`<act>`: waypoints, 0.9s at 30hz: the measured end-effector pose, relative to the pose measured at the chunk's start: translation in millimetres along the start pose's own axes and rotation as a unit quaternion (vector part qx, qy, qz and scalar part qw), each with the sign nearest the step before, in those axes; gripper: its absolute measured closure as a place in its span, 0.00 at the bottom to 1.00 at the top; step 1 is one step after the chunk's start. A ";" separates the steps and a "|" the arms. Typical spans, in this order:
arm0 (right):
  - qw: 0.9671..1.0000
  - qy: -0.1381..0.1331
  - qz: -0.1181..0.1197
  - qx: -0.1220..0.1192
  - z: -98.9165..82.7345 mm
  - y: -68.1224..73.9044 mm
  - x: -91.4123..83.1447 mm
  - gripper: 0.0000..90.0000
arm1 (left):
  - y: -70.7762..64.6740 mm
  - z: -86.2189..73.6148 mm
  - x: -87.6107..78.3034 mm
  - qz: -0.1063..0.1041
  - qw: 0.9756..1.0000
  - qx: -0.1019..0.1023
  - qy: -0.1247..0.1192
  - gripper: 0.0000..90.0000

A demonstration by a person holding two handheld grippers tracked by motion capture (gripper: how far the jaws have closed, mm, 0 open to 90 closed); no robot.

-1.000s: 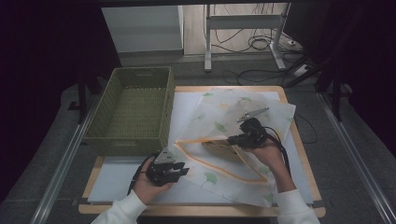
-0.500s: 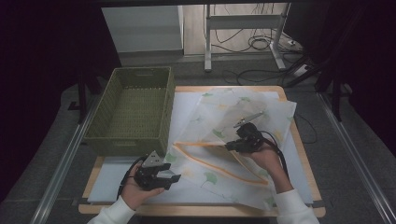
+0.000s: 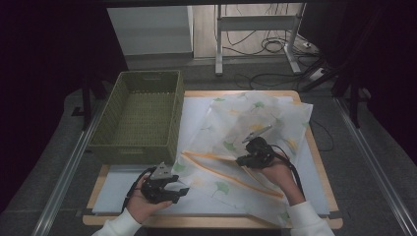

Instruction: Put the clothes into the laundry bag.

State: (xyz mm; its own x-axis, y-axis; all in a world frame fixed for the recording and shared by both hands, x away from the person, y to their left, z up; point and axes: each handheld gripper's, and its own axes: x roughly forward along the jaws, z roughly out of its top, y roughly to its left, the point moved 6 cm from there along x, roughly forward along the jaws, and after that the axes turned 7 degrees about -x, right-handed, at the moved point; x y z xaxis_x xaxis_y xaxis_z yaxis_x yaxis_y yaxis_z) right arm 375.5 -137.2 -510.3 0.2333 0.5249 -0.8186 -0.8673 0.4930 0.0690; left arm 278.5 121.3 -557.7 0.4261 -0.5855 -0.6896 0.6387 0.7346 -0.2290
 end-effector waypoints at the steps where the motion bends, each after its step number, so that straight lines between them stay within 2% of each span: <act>1: 1.000 0.001 0.001 -0.001 -0.4 0.5 0.9 0.94 | 0.6 -0.2 0.4 0.001 1.000 0.000 0.001 0.41; 11: 0.999 0.038 0.006 -0.005 -10.9 8.9 21.7 0.94 | 4.6 -2.0 2.5 0.007 1.000 -0.002 0.006 0.41; 19: 0.999 0.047 0.008 -0.006 -14.0 9.6 28.0 0.92 | 6.8 -2.3 2.7 0.010 1.000 -0.003 0.007 0.41; 20: 0.999 0.046 0.011 -0.009 -13.9 9.8 28.4 0.90 | 7.8 -2.6 3.0 0.013 1.000 -0.004 0.009 0.41; 22: 0.999 0.046 0.026 -0.010 -13.8 13.0 28.9 0.78 | 9.4 -3.0 3.5 0.014 1.000 -0.007 0.010 0.41; 24: 0.999 0.045 0.024 -0.012 -13.0 13.8 28.9 0.70 | 10.7 -2.8 3.2 0.016 1.000 -0.010 0.010 0.41; 25: 0.999 0.045 0.024 -0.010 -12.6 13.8 28.5 0.64 | 11.3 -2.7 3.0 0.017 1.000 -0.010 0.010 0.41; 27: 0.998 0.042 0.037 -0.003 -11.2 15.6 26.7 0.56 | 11.7 -2.6 2.6 0.018 1.000 -0.011 0.009 0.41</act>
State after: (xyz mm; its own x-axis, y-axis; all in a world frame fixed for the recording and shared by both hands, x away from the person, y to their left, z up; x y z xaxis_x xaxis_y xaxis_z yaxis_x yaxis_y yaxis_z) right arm 363.3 -123.3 -537.5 0.1298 0.4994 -0.8566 -0.8832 0.4509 0.1291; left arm 285.4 129.3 -563.9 0.4369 -0.5534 -0.7091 0.6092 0.7621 -0.2193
